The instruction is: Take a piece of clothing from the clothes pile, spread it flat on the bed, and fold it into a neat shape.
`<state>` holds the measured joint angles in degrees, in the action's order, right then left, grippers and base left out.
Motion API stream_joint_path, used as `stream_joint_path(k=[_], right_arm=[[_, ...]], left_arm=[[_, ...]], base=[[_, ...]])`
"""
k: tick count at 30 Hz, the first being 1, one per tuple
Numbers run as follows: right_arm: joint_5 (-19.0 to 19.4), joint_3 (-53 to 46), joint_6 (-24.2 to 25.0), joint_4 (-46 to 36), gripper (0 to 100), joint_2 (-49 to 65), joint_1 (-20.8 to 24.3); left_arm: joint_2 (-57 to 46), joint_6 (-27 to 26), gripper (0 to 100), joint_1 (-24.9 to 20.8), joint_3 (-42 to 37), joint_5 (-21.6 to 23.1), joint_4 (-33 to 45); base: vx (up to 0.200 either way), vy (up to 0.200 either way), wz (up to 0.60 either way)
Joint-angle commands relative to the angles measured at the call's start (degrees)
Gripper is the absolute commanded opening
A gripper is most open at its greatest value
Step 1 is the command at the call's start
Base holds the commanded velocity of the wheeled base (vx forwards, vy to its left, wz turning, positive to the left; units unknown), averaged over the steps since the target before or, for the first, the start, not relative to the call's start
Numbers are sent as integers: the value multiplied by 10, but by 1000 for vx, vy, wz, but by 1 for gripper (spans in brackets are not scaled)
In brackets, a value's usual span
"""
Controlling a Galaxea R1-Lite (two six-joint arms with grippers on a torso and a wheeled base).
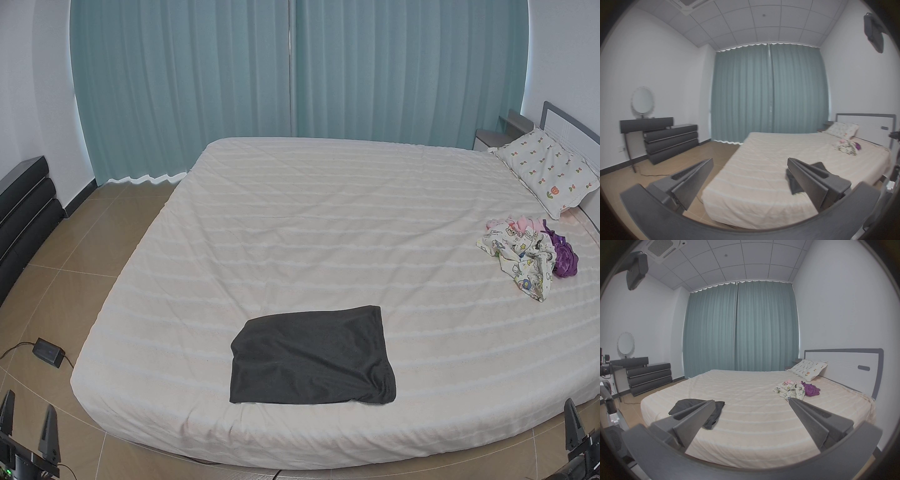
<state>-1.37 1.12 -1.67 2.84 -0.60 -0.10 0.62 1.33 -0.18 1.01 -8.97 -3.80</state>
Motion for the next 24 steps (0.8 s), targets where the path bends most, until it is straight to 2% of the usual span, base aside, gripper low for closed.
stream_joint_path(k=[1,8,9,12,16,24], right_arm=[[31,-11,32,8,100,5,0],[24,-10,57,7,100,5,0],[14,-10,57,7,100,5,0],[13,-11,44,14,100,5,0],[16,-9,-2,20,100,6,0],[18,-9,-11,5,100,4,0]], left_arm=[[-6,-9,100,0,-9,90,38],[-6,-13,100,0,-9,96,40],[-6,-13,100,0,-9,96,39],[-6,-13,100,0,-9,95,39],[-6,-12,100,0,-9,94,39],[-6,-12,100,0,-9,94,39]], base=[[0,0,0],[0,0,0],[0,0,0],[0,0,0],[0,0,0],[0,0,0]])
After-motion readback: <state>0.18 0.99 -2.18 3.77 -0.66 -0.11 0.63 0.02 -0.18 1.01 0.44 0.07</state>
